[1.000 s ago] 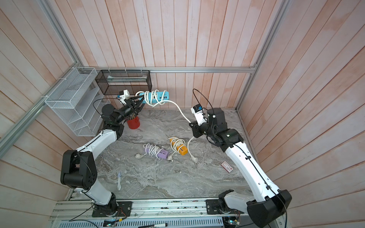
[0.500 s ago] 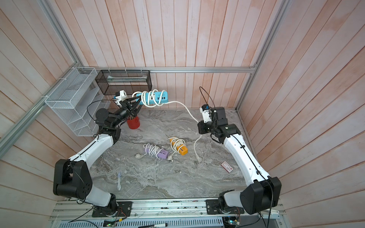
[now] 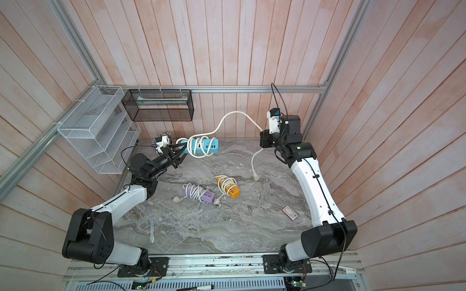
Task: Unwrap the cord wrapped around the power strip
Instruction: Unwrap the power cord from the power strip.
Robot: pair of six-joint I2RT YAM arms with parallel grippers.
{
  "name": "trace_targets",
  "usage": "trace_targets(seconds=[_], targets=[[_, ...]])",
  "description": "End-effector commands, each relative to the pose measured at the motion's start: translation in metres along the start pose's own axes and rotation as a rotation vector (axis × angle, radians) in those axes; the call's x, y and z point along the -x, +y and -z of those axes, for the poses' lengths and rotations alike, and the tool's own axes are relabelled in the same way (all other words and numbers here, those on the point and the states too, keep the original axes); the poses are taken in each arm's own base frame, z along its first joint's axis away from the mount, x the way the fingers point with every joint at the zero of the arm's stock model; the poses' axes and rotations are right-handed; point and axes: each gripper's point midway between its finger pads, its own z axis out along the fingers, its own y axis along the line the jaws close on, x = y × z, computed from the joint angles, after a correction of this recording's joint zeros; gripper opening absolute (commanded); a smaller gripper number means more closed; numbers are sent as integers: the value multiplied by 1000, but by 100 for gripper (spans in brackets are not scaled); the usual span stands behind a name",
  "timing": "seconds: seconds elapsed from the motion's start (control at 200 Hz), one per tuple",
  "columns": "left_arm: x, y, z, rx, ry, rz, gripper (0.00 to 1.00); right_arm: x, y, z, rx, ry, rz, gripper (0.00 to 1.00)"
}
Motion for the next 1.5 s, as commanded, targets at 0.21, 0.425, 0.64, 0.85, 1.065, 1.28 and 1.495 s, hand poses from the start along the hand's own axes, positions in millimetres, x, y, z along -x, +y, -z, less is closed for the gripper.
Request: trace_targets(seconds=[0.21,0.425,0.64,0.85,1.065,1.28,1.495], targets=[[9,12,1,0,-55,-96,0,54,29,43,96,-147,45,0],[34,25,-1,20,-100,-110,0,65,35,78,94,-194,66,0],[72,11,7,9,-195,-167,0,47,39,92,105,-169,65,0],[99,-23,1,-76,-250,-227,0,-7,11,69,2,-29,38,0],[112,-55,-4,-153,-286,-269,0,-62,-33,50,-128,91,-47,0],[113,-72,-10,-251,-282,-238,0,-91,-65,32,-219,170,-101,0],[94,-85,-23,-334,-220,-191,0,-148,-112,-6,-405,326,-150,0]])
